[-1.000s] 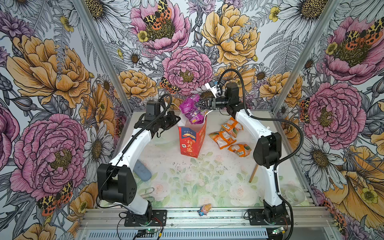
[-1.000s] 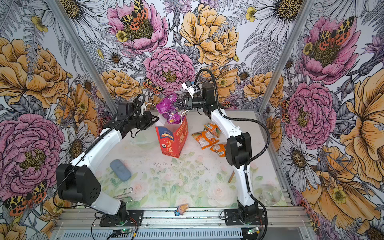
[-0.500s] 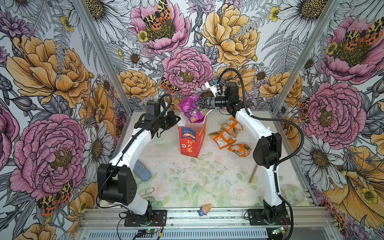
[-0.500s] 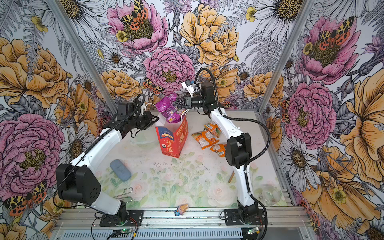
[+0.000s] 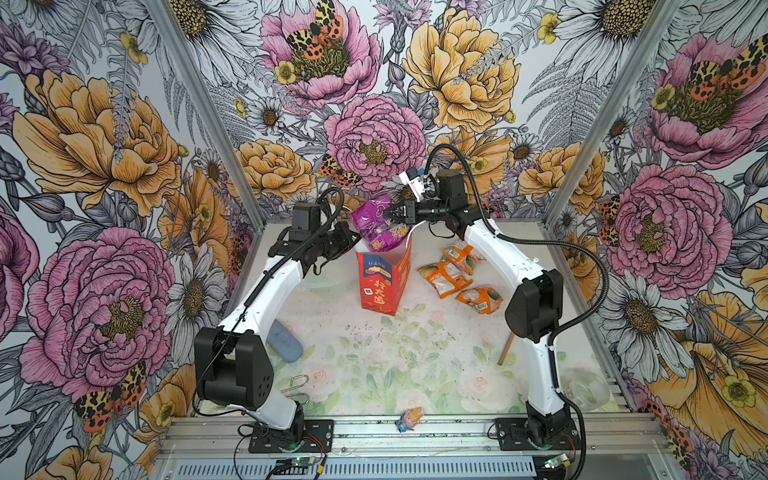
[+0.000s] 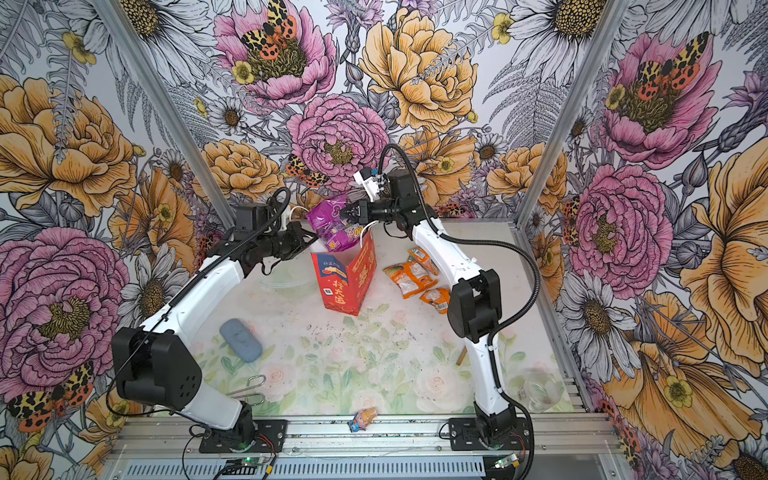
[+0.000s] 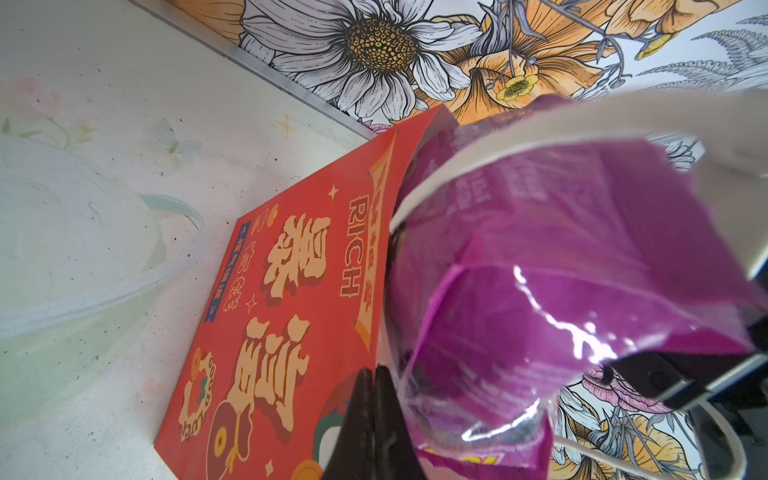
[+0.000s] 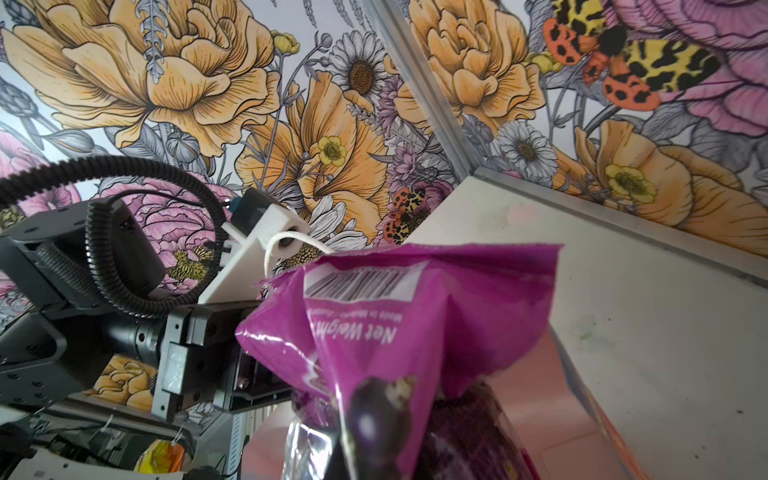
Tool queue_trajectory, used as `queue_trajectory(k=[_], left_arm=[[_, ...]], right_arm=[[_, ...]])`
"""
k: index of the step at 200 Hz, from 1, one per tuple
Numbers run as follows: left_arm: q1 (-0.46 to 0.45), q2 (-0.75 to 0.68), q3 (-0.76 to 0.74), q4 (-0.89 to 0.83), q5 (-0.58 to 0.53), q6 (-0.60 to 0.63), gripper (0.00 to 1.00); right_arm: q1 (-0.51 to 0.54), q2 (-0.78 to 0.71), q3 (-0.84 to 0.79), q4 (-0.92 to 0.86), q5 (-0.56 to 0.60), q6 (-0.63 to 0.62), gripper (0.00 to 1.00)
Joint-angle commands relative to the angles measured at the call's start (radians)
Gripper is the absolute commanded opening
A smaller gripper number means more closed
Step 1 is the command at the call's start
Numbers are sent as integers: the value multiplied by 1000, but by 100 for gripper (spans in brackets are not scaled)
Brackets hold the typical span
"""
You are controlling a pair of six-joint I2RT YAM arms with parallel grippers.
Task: Place the snacks into the paper bag
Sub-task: 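Hold the purple bag inside the red bag's mouth with the right gripper, then push the purple bag down into the red bag with the right gripper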
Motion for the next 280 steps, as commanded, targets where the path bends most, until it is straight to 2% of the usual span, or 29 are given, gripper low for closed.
queue_trajectory(k=[1, 53, 112, 137, 171, 204, 242, 280], left_arm=[[-8, -20, 0, 13, 4, -8, 0], [-13, -22, 4, 14, 1, -12, 0], [-38, -22, 11, 14, -24, -23, 0], [-63, -23, 15, 14, -68, -38, 0], [-127, -25, 8, 22, -141, -72, 0], [-174, -27, -39, 106, -171, -138, 0], [-201, -41, -87, 177, -211, -191, 0], [-204, -52, -92, 170, -229, -190, 0]], right_arm=[[2, -116, -17, 21, 138, -11, 0], [21, -145, 5, -110, 319, -6, 0], [46, -141, 77, -193, 384, -11, 0], [63, -139, 121, -243, 414, -41, 0], [93, -149, 152, -290, 533, -52, 0], [112, -137, 191, -345, 627, -31, 0], [127, -134, 211, -381, 693, -5, 0], [132, -134, 216, -400, 740, -8, 0]])
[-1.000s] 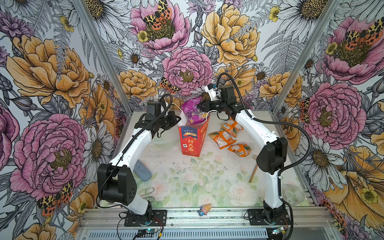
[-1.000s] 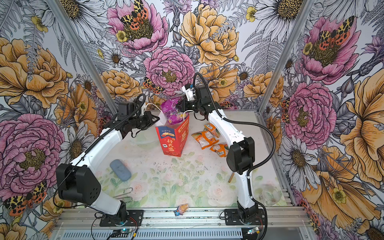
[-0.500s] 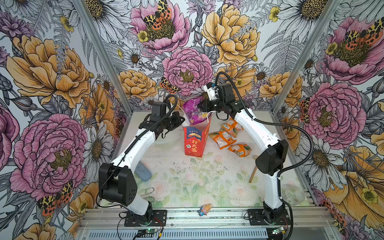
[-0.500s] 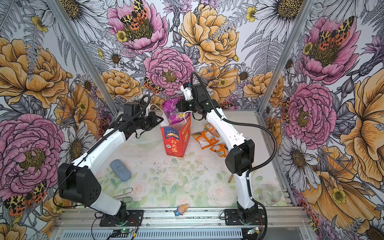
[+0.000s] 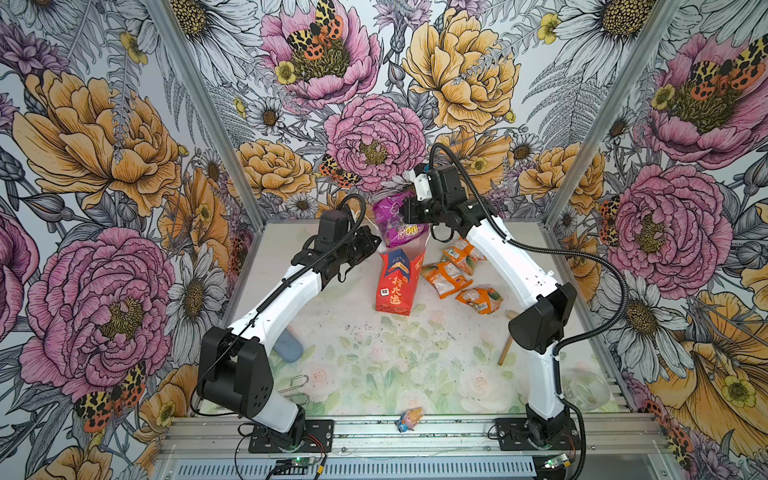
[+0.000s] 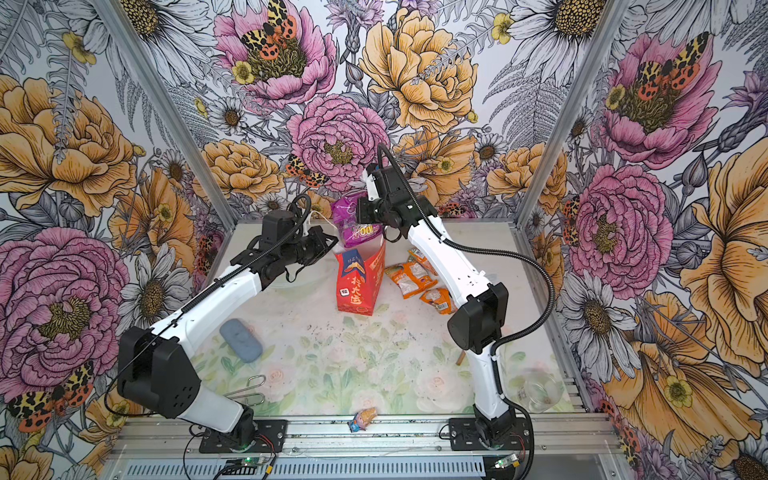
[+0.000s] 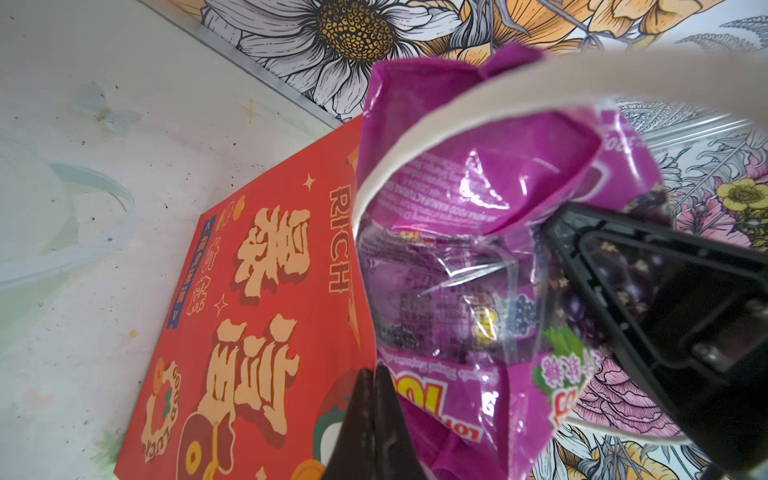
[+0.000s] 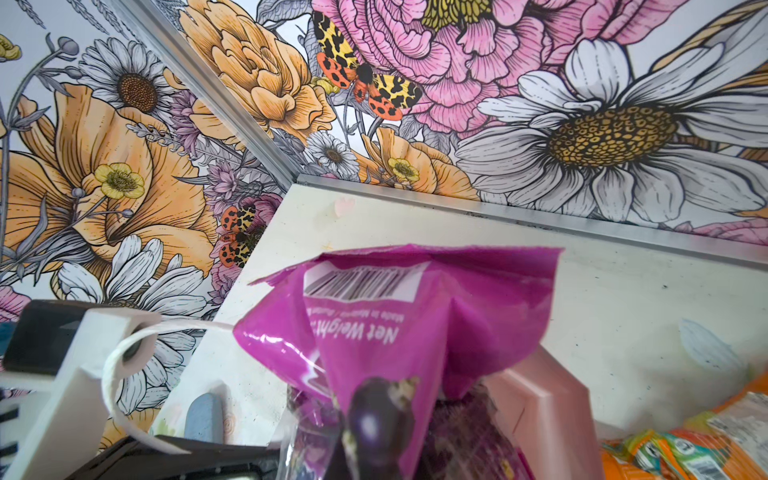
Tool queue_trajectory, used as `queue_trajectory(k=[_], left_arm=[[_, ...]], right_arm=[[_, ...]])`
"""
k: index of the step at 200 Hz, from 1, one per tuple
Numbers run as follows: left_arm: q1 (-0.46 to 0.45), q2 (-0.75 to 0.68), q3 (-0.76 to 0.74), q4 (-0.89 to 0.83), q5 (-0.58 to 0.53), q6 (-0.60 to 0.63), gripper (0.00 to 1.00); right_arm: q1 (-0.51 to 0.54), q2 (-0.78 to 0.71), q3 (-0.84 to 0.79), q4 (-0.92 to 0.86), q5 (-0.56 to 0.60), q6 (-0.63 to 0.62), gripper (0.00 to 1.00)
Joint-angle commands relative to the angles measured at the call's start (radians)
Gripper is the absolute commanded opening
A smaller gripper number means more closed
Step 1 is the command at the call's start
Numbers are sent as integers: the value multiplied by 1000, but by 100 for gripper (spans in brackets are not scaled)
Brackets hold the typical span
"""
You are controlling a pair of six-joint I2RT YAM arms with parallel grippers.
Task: Place the snacks into the paper bag
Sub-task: 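Push the purple bag down into the red bag with the right gripper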
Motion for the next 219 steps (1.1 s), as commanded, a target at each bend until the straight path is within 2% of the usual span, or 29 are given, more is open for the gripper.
queue_trajectory(k=[1, 52, 80, 116, 189, 219], left_arm=[[-13, -26, -15, 19, -30, -15, 0], [-22, -37, -8, -2, -70, -4, 0], [-28, -36, -4, -3, -73, -3, 0], [-36, -34, -6, -2, -84, -2, 0], [-42, -44, -14, -12, -117, 3, 0], [-42, -47, -14, -12, -124, 3, 0]], right_arm=[[11, -58, 54, 35, 60, 14, 0], [33, -42, 89, -22, 137, 46, 0], [67, -32, 113, -55, 242, 41, 0], [76, -39, 112, -66, 305, 57, 0], [83, -52, 62, -84, 313, 173, 0], [83, -61, 61, -83, 281, 176, 0]])
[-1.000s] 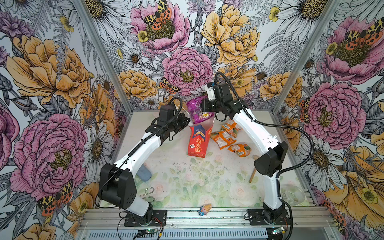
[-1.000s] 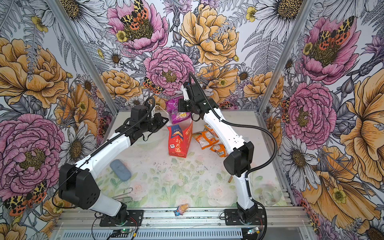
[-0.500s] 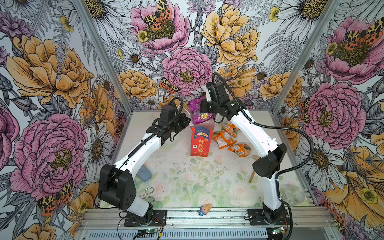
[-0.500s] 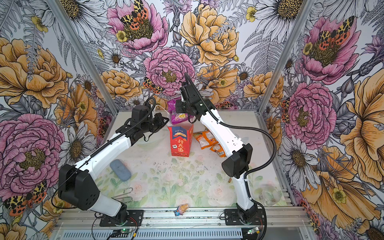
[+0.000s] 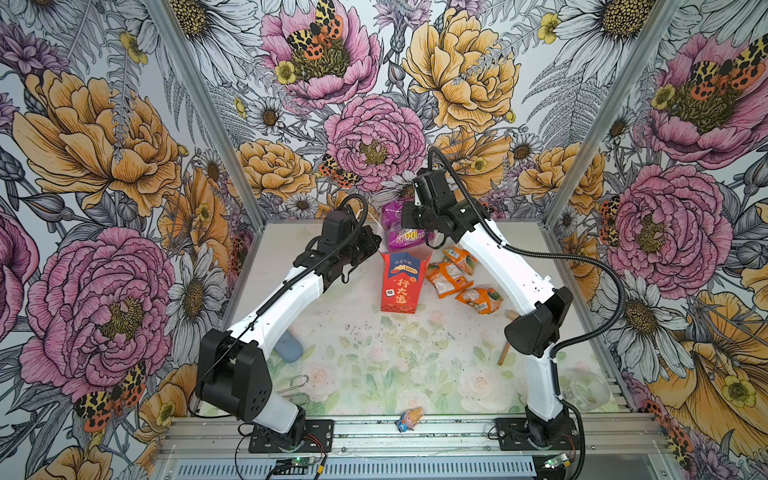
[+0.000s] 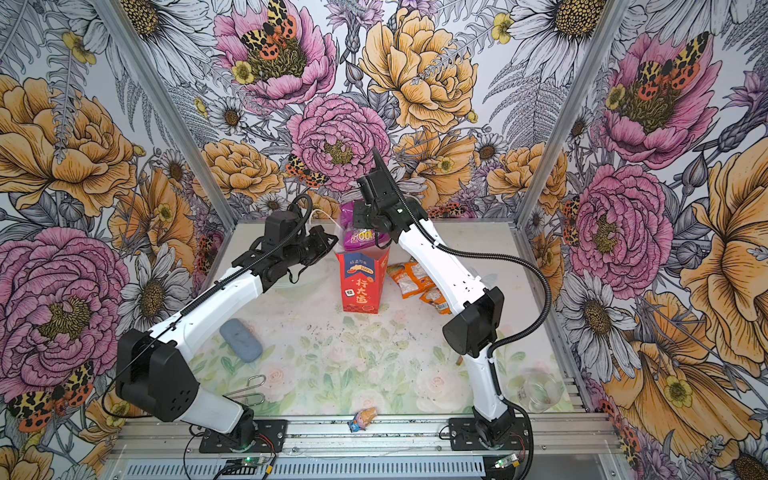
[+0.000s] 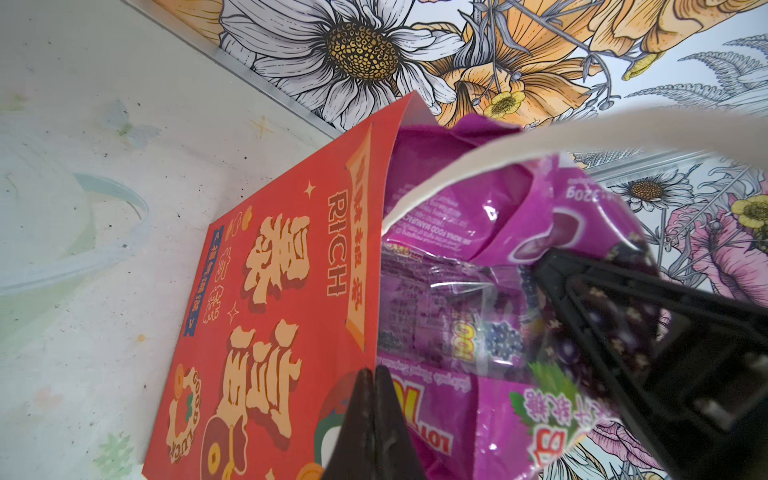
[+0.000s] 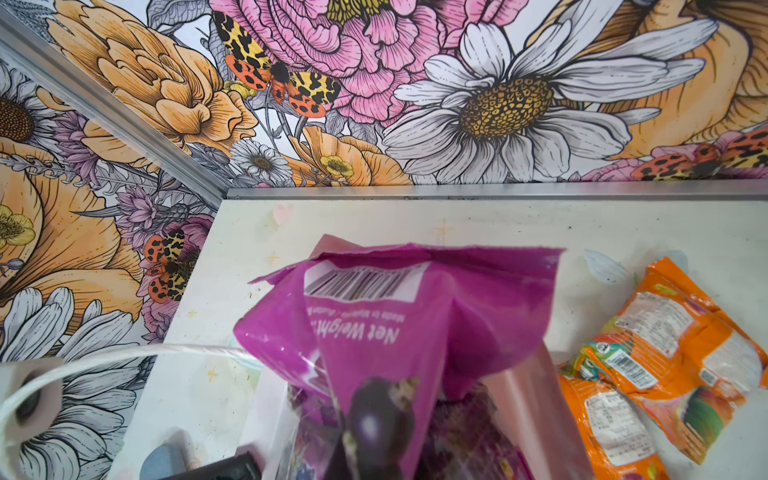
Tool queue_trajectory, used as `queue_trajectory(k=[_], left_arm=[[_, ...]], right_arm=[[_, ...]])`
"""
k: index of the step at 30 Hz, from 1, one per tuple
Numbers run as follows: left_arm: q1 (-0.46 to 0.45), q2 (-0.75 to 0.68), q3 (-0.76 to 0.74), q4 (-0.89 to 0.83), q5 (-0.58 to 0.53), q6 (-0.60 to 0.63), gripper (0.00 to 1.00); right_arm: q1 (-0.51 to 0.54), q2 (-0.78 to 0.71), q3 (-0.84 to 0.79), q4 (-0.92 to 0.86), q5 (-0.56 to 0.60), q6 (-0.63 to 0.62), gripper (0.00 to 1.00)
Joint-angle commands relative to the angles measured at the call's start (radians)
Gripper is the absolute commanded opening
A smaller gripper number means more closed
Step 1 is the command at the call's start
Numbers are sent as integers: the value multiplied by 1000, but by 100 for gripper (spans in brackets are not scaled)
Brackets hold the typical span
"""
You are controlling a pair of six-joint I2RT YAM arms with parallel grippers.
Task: Place the snacks into the paper bag
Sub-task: 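Push the purple bag down into the red bag with the right gripper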
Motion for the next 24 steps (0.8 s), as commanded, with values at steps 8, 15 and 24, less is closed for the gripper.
queue_trajectory(k=[8, 15, 24], left_arm=[[-9, -30, -10, -11, -31, 11, 0], [-11, -26, 0, -12, -24, 15, 0], [-14, -31, 7, -14, -26, 21, 0]], right_arm=[[15, -78, -6, 61, -8, 42, 0], [20, -69, -46, 61, 9, 51, 0], [20, -47, -46, 61, 21, 49, 3]])
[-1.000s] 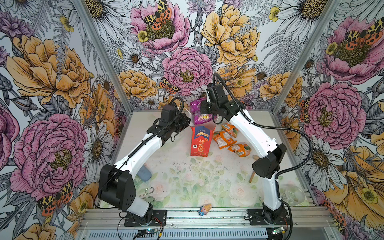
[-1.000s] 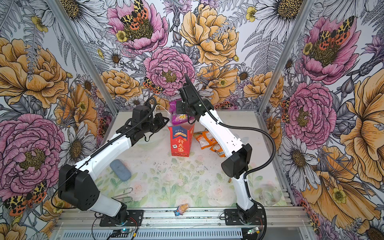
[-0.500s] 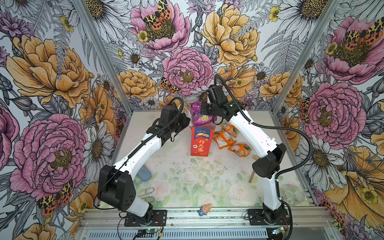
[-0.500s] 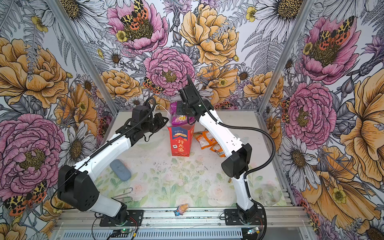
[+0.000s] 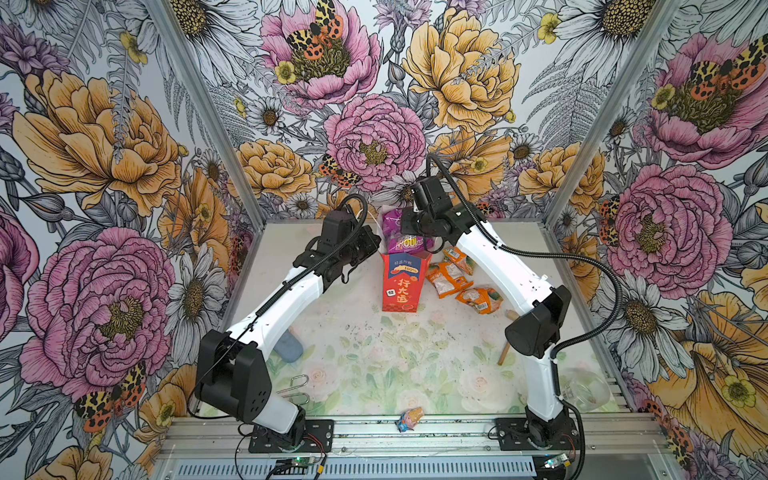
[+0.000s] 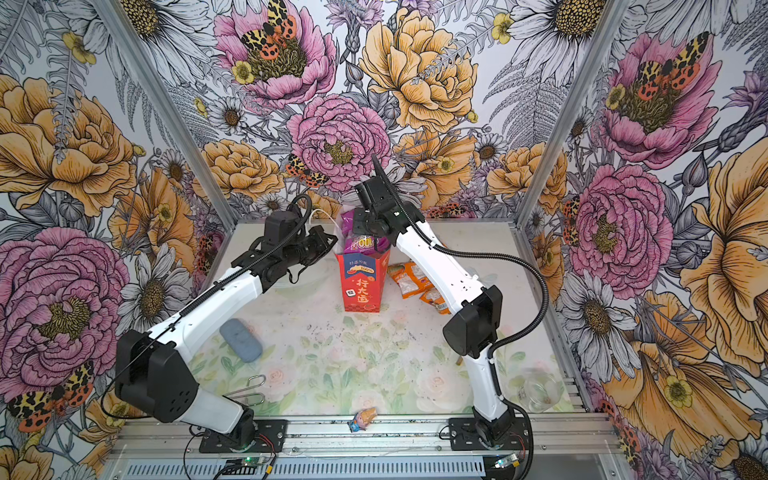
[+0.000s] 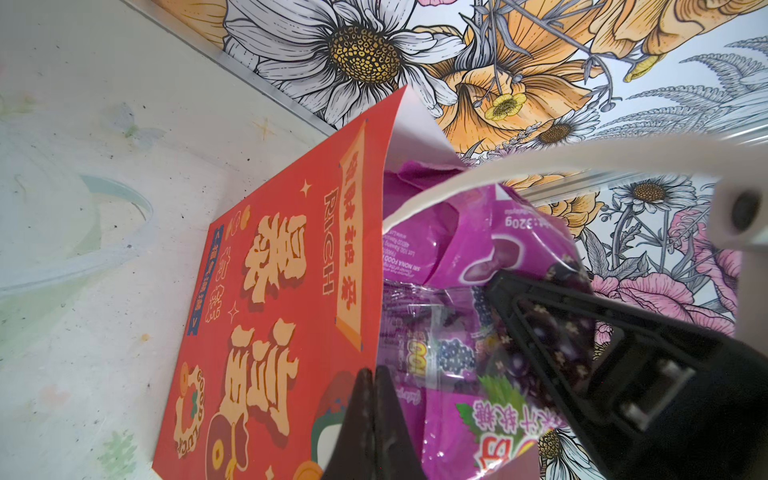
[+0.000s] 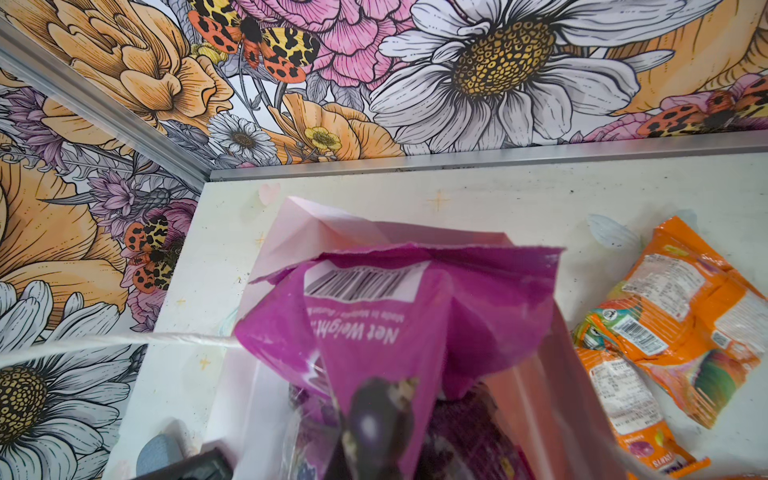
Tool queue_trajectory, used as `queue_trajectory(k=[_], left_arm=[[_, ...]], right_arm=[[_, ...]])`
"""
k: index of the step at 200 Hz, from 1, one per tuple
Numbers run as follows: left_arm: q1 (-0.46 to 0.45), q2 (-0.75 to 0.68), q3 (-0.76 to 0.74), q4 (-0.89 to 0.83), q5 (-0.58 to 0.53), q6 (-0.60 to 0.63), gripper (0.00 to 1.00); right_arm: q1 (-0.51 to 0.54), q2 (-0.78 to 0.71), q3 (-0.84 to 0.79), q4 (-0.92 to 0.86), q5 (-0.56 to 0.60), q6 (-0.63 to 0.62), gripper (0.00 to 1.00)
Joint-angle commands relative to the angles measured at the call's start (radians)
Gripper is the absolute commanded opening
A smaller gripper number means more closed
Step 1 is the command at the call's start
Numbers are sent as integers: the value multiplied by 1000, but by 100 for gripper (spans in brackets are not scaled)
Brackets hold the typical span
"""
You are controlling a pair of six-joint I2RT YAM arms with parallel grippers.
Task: Place the snacks into the paper bag
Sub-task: 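Push the purple bag down into the red bag with the right gripper, then open the right gripper and lift it out of the red bag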
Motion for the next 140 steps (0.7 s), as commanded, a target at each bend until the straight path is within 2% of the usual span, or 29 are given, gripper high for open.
queue_trajectory(k=[1, 70, 140], left_arm=[[-11, -26, 7, -8, -21, 20, 0], [-10, -16, 18, -18, -17, 27, 0], [-6, -11, 27, -21, -18, 30, 0]], right_arm=[[8, -39, 14, 68, 18, 8, 4], [8, -31, 21, 70, 5, -15, 30], [5, -27, 82, 70, -40, -90, 37]])
